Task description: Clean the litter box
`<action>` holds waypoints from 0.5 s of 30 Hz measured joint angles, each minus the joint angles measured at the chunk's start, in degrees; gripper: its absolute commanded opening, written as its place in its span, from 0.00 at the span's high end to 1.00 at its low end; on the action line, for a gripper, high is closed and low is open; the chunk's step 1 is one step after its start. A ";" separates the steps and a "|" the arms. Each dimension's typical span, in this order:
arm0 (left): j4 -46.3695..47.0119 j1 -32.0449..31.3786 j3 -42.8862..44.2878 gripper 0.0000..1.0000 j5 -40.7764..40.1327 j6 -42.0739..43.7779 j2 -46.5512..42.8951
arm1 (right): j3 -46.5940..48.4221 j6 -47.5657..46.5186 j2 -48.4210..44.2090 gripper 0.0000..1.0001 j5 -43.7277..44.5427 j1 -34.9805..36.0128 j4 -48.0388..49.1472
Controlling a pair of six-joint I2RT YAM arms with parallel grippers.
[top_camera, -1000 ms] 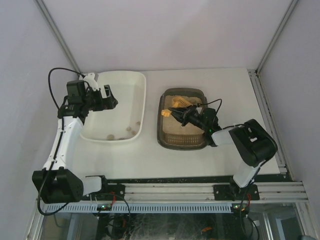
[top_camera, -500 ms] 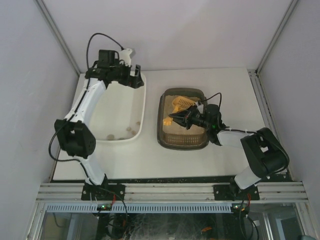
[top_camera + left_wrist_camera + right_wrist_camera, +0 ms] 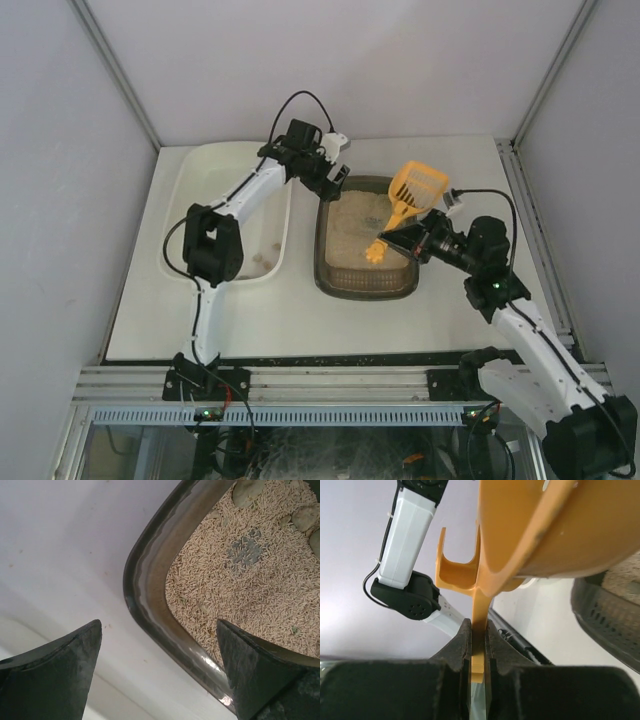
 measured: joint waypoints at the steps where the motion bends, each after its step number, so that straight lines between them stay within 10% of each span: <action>1: 0.39 -0.24 0.00 0.00 0.26 0.37 0.74 | 0.00 -0.98 -1.75 1.00 0.22 -0.92 -2.23; 5: 1.57 -0.37 0.15 0.10 0.59 1.73 2.69 | -0.02 -3.48 -5.86 1.00 0.55 -3.96 -8.90; 15: 7.13 -1.33 -0.83 0.70 -0.48 -1.88 4.57 | -1.29 -4.74 -5.55 1.00 -0.17 -6.01 -14.45</action>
